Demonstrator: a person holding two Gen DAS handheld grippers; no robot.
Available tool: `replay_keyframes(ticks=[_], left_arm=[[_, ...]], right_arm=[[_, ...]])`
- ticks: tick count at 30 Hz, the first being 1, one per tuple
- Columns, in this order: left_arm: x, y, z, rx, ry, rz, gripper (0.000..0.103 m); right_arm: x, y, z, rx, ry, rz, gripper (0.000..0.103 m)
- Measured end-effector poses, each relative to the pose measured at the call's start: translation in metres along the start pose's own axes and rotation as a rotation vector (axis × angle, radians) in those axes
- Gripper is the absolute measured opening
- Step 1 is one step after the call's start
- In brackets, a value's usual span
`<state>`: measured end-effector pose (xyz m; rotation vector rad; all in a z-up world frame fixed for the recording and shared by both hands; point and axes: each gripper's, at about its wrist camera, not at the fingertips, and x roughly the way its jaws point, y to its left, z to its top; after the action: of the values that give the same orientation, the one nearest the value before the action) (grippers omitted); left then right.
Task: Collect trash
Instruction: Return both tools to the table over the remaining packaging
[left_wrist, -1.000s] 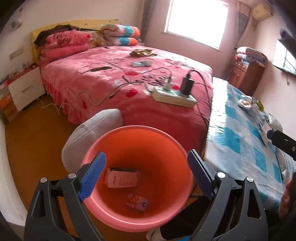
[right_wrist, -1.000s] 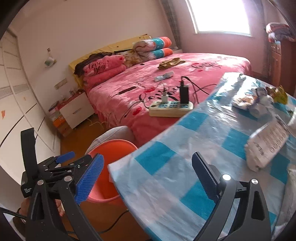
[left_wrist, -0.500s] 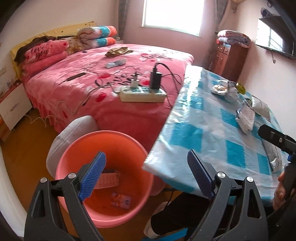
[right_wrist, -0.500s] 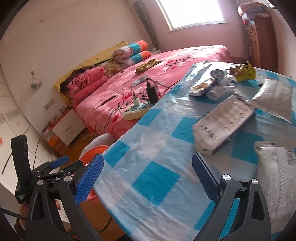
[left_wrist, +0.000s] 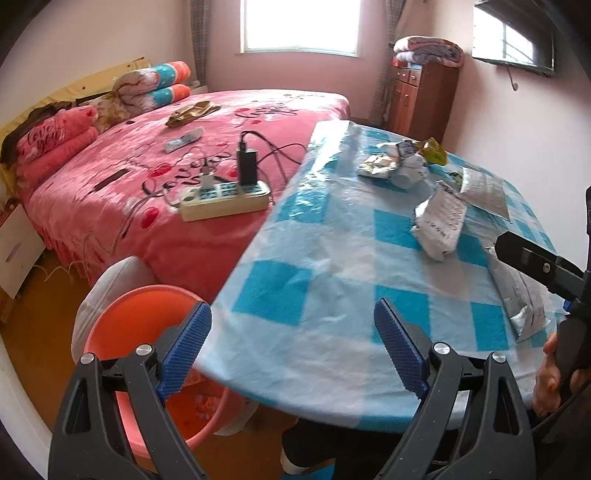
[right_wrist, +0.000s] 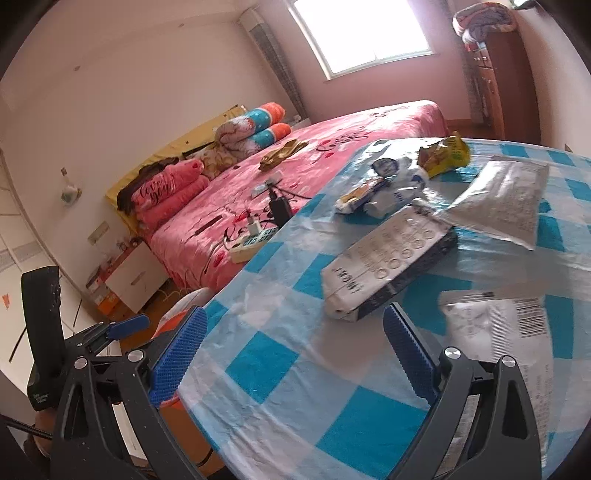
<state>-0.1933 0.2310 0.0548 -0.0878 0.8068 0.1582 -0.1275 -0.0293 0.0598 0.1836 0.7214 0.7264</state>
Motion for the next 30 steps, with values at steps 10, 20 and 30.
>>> replay_keyframes(ticks=[10, 20, 30], left_arm=[[0.011, -0.046, 0.017, 0.072, 0.021, -0.031, 0.09], [0.031, -0.103, 0.086, 0.128, 0.01, -0.168, 0.09], [0.119, -0.143, 0.182, 0.054, 0.079, -0.24, 0.09]], right_arm=[[-0.022, -0.061, 0.012, 0.157, -0.04, -0.054, 0.095], [-0.037, -0.107, 0.016, 0.26, -0.041, -0.121, 0.095], [-0.029, -0.123, 0.012, 0.268, 0.013, -0.114, 0.095]])
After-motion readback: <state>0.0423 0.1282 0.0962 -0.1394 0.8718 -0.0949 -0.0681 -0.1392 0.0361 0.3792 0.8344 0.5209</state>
